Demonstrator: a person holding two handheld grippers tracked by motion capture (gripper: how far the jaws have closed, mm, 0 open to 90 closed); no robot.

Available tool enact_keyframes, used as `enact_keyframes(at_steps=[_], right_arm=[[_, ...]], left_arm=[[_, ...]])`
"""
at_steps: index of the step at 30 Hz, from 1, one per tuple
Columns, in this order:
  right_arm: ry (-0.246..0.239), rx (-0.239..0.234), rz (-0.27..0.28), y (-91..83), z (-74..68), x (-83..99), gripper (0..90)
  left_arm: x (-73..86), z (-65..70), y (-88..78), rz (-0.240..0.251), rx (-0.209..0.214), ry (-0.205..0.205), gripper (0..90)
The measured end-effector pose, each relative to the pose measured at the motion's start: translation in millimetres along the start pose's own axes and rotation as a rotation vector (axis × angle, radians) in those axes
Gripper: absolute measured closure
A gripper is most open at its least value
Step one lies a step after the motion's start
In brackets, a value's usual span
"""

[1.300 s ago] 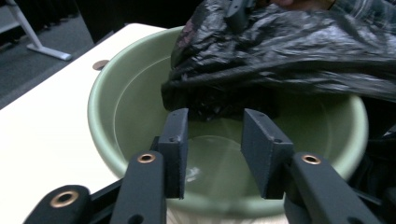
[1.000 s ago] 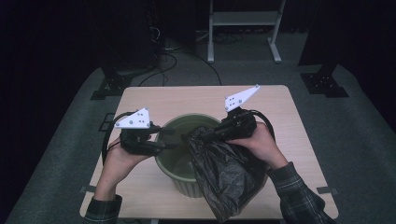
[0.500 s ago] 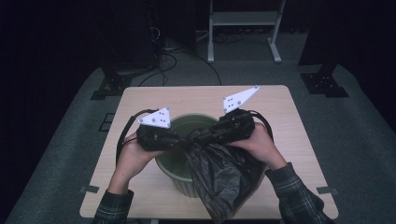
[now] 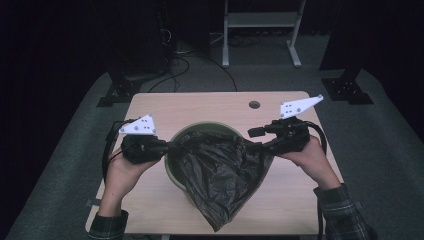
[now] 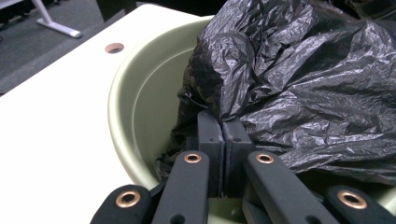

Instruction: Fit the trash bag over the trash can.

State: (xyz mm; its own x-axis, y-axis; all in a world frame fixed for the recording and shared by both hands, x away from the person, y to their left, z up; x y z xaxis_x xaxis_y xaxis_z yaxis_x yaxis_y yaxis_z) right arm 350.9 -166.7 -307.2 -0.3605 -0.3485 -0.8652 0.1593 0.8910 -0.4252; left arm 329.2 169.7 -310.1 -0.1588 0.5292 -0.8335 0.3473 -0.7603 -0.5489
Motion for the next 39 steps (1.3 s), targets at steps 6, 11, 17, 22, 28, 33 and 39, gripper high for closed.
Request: enact_keyframes(at_steps=[6, 11, 17, 22, 28, 33, 39], right_arm=[[0.052, -0.016, -0.010, -6.2, 7.0, 20.0, 42.7], [0.091, -0.062, -0.069, -1.5, 9.3, 27.9, 73.9], [0.064, -0.004, -0.046, -3.0, 11.0, 25.1, 90.0], [0.081, 0.135, -0.002, -3.0, 31.4, 12.8, 90.0], [0.096, 0.199, -0.004, 16.3, 58.3, -10.4, 90.0], [0.096, 0.235, -0.021, 37.6, 72.9, -26.8, 90.0], [0.075, 0.234, -0.021, 48.7, 73.5, -32.7, 90.0]], left_arm=[[2.9, 0.3, -2.0, 0.008, -0.004, -0.007, 88.5], [2.4, 1.3, -1.3, 0.018, -0.005, -0.007, 88.5], [4.1, 3.3, -0.3, 0.015, 0.003, -0.005, 88.5], [4.0, 9.3, 1.9, 0.016, 0.021, 0.005, 87.9], [1.2, 19.7, 12.5, -0.004, 0.057, 0.025, 85.0], [-0.3, 30.2, 22.9, -0.017, 0.059, 0.058, 71.9], [-11.4, 23.3, 10.7, 0.051, -0.020, 0.067, 42.5]])
Point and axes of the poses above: each handheld gripper's, and its own axes: y roughly forward along the jaws, x roughly out of its underside, z roughly to its right, the point moved 4 cm from there along y, roughly forward along the jaws, and after that the axes turned 5 degrees about y, right-handed, at the moved point
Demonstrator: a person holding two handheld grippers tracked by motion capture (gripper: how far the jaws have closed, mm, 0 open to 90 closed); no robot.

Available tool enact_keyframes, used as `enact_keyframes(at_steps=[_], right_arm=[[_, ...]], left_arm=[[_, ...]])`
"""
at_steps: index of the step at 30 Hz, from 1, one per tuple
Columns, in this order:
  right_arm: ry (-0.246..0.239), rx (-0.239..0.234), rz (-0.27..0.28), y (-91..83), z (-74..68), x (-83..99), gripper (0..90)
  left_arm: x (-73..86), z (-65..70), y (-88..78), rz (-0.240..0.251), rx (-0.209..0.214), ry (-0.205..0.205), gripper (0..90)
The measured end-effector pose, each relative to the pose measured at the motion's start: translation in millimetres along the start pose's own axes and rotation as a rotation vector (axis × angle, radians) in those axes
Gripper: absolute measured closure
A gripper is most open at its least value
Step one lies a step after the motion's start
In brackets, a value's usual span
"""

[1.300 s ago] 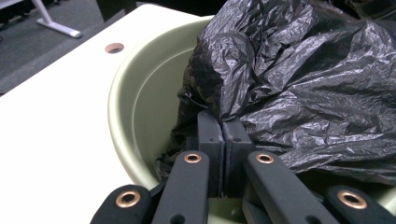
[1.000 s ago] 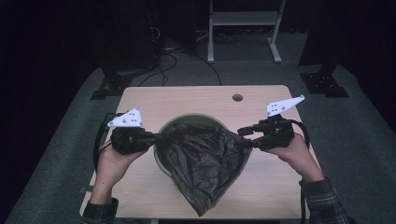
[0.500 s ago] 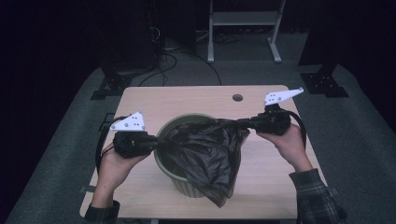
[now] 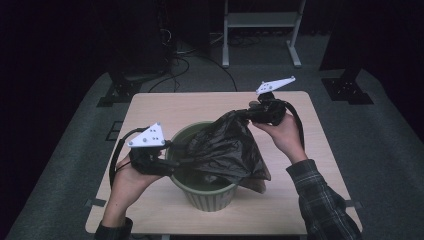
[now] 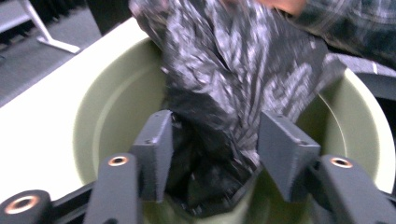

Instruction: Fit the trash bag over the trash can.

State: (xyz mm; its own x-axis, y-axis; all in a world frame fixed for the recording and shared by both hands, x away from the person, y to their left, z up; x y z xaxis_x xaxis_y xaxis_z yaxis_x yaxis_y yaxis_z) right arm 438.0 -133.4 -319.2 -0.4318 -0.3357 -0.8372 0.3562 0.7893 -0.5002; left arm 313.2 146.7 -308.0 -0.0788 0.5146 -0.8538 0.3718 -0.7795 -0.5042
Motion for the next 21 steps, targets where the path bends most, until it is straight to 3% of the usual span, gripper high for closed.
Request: enact_keyframes(at_steps=[9, 16, 21], right_arm=[[-0.016, -0.019, 0.027, -12.6, -3.8, 0.9, 90.0], [-0.025, -0.039, 0.038, -16.6, -7.2, 3.8, 90.0], [-0.027, -0.051, 0.046, -14.5, -8.9, 2.6, 90.0]], left_arm=[[-18.0, -13.4, 8.9, -0.004, -0.017, 0.017, 37.2], [-22.8, -15.1, 38.1, -0.070, 0.022, 0.032, 37.4], [-26.0, -14.1, 47.8, -0.099, 0.054, 0.055, 40.4]])
Point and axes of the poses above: each handheld gripper's, and its own axes: y roughly forward along the jaws, x roughly out of its underside, z roughly to its right, the point moved 4 cm from there along y, roughly forward along the jaws, and after that the axes turned 5 degrees about y, right-handed, at the moved point
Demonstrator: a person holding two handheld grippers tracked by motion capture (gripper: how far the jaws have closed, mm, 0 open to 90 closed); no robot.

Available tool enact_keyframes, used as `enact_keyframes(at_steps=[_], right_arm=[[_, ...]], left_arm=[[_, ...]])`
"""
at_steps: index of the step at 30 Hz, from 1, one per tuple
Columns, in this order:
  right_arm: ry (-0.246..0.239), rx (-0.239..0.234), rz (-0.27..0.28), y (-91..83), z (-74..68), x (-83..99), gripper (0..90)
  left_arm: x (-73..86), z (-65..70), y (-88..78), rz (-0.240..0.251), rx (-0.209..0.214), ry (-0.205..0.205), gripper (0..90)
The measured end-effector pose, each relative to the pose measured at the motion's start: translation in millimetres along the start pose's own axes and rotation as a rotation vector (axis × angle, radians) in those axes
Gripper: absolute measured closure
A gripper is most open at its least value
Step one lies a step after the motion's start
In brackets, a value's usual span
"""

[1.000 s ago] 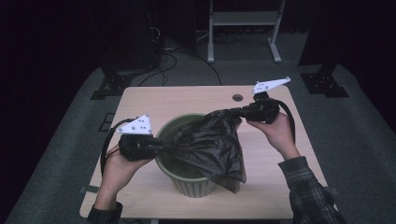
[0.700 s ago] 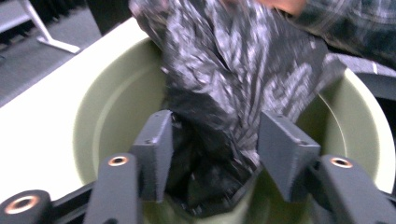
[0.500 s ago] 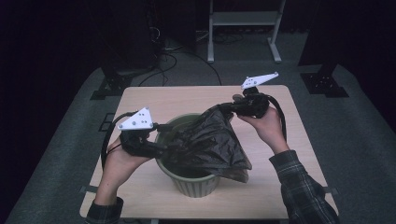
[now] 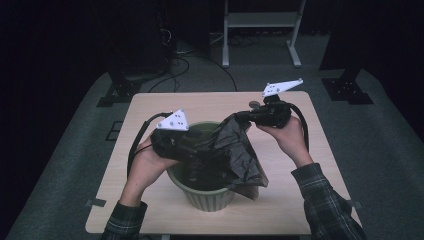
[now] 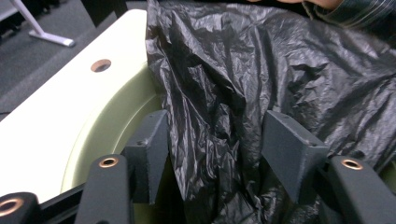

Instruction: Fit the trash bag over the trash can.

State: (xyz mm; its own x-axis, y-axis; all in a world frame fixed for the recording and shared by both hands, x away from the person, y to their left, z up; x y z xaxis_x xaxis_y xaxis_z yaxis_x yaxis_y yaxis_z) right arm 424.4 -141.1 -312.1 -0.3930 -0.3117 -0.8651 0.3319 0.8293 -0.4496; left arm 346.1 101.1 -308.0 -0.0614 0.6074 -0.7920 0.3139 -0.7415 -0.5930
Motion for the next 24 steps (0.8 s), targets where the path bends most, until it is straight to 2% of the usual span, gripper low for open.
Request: enact_keyframes(at_steps=[4, 9, 12, 15, 17, 18, 20, 24], right_arm=[[-0.004, -0.007, -0.006, 4.2, -2.4, -2.5, 90.0], [-0.005, -0.014, -0.002, 6.8, -4.7, -4.6, 90.0], [-0.004, -0.015, -0.005, 6.9, -4.9, -4.3, 90.0], [-0.004, -0.015, 0.001, 6.5, -4.7, -4.7, 90.0], [-0.005, -0.016, 0.002, 5.7, -5.3, -4.8, 90.0], [-0.008, -0.016, 0.000, 4.9, -5.8, -4.6, 88.6], [-0.001, -0.022, 0.009, 2.6, -6.6, -3.9, 79.8], [0.005, -0.020, 0.037, -12.6, -8.9, 0.5, 68.5]], left_arm=[[-6.1, 4.1, 0.9, 0.007, 0.015, 0.021, 40.8], [-9.0, 4.2, 8.1, -0.022, 0.039, 0.024, 43.6], [-9.7, 8.1, 14.0, -0.058, 0.067, 0.038, 50.4], [-7.1, 9.3, 18.7, -0.105, 0.098, 0.031, 65.5], [-5.3, 9.2, 18.1, -0.120, 0.103, 0.026, 84.0], [-4.9, 8.8, 16.6, -0.107, 0.103, 0.013, 89.8], [-2.4, 6.3, 11.5, -0.083, 0.088, 0.000, 89.9], [7.1, -1.4, -1.9, -0.006, 0.040, -0.070, 89.9]])
Point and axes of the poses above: each handheld gripper's, and its own axes: y roughly forward along the jaws, x roughly out of its underside, z roughly to its right, the point moved 4 cm from there along y, roughly forward along the jaws, and after that the axes turned 5 degrees about y, right-handed, at the moved point
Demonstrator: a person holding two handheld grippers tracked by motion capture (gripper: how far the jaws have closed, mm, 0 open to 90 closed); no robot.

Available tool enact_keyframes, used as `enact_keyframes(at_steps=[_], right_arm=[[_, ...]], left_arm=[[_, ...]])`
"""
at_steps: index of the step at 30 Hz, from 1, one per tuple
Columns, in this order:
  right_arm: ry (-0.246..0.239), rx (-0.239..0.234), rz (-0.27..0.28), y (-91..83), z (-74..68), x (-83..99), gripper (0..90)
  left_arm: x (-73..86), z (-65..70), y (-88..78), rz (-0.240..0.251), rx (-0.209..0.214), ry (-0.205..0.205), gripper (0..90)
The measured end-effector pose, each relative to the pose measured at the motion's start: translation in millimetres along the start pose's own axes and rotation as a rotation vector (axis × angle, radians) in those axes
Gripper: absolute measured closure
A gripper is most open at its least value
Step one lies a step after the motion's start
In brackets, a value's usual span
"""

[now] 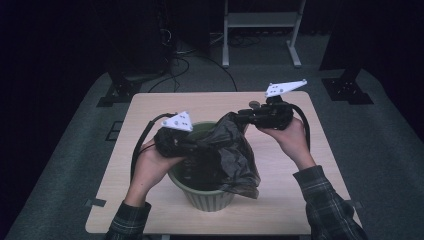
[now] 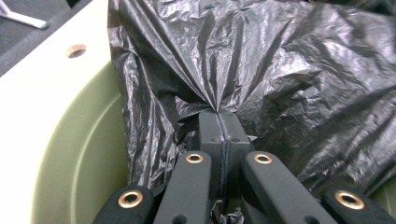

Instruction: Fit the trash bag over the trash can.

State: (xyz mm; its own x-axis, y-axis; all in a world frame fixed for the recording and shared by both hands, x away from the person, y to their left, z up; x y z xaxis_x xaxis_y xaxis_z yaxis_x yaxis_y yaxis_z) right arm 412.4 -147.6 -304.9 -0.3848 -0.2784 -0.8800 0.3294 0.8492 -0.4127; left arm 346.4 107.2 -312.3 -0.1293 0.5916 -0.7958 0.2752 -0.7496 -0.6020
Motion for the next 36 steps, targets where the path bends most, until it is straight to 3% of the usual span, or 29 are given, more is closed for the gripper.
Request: enact_keyframes(at_steps=[6, 10, 18, 23, 27, 29, 32, 34, 36], right_arm=[[-0.009, -0.020, 0.023, -27.7, -13.0, 11.6, 64.7], [0.002, -0.089, 0.043, -38.0, -24.3, 20.7, 62.1], [0.059, -0.236, 0.068, -35.8, -39.9, 31.6, 55.5], [0.054, -0.318, 0.069, -31.5, -56.0, 29.7, 48.8], [0.051, -0.325, 0.056, -23.4, -65.7, 28.6, 46.2], [0.043, -0.314, 0.027, -16.5, -67.9, 29.3, 52.8], [0.016, -0.273, -0.043, -6.2, -68.7, 33.0, 76.4], [-0.011, -0.249, -0.056, -0.9, -69.2, 35.0, 89.7], [-0.013, -0.235, -0.053, 2.3, -67.7, 34.0, 90.0]], left_arm=[[14.5, -6.2, -13.9, 0.041, -0.040, -0.035, 89.8], [20.1, -5.3, -14.3, 0.041, -0.041, -0.042, 89.7], [22.7, -3.5, -13.0, 0.044, -0.055, -0.035, 89.7], [21.1, -2.5, -11.0, 0.030, -0.070, -0.030, 89.7], [18.5, 0.2, -6.3, 0.016, -0.069, -0.019, 89.6], [17.1, 1.6, -4.5, 0.015, -0.069, -0.015, 89.6], [16.0, 2.6, -3.4, 0.015, -0.067, -0.012, 89.6], [15.5, 3.5, -1.7, 0.007, -0.064, -0.006, 89.4], [15.0, 4.7, 1.1, -0.006, -0.064, 0.003, 88.5]])
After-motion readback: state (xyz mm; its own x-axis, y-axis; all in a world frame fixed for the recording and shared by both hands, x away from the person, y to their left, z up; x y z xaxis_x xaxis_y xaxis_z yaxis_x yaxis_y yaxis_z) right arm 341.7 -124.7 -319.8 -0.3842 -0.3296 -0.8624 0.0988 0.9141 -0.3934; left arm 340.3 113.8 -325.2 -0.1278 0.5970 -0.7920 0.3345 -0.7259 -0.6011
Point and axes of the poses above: each handheld gripper's, and its own axes: y roughly forward along the jaws, x roughly out of its underside, z roughly to its right, the point moved 4 cm from there along y, roughly forward along the jaws, and after that the axes turned 5 degrees about y, right-handed, at the moved point
